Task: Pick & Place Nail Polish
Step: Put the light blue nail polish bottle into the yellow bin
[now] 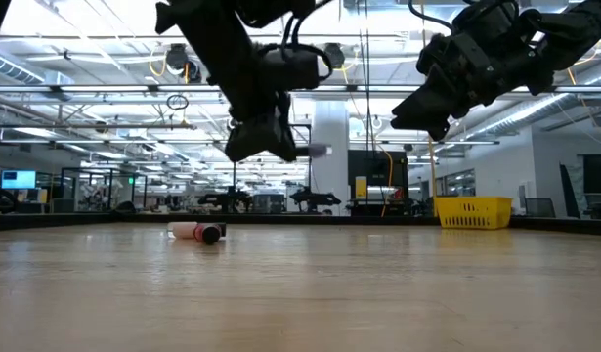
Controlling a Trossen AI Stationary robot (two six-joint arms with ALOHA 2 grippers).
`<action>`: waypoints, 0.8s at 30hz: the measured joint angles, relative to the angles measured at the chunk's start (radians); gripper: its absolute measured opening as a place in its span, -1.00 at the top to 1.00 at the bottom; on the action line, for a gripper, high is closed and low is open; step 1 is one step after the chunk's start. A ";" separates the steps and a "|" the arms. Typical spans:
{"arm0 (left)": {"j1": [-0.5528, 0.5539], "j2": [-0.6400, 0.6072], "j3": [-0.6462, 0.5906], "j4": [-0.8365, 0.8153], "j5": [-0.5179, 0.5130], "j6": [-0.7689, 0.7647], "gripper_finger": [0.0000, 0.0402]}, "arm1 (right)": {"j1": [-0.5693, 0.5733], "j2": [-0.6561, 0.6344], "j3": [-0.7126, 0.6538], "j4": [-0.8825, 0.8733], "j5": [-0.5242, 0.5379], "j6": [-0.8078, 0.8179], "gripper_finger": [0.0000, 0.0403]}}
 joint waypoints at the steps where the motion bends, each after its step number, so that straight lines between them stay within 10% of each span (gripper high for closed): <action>1: -0.002 -0.002 0.000 0.007 -0.046 0.039 0.80 | 0.005 0.005 0.000 0.007 0.001 0.005 0.29; 24: 0.072 -0.002 0.001 0.245 -0.191 0.378 0.80 | 0.084 0.436 0.000 0.603 0.186 -0.018 0.29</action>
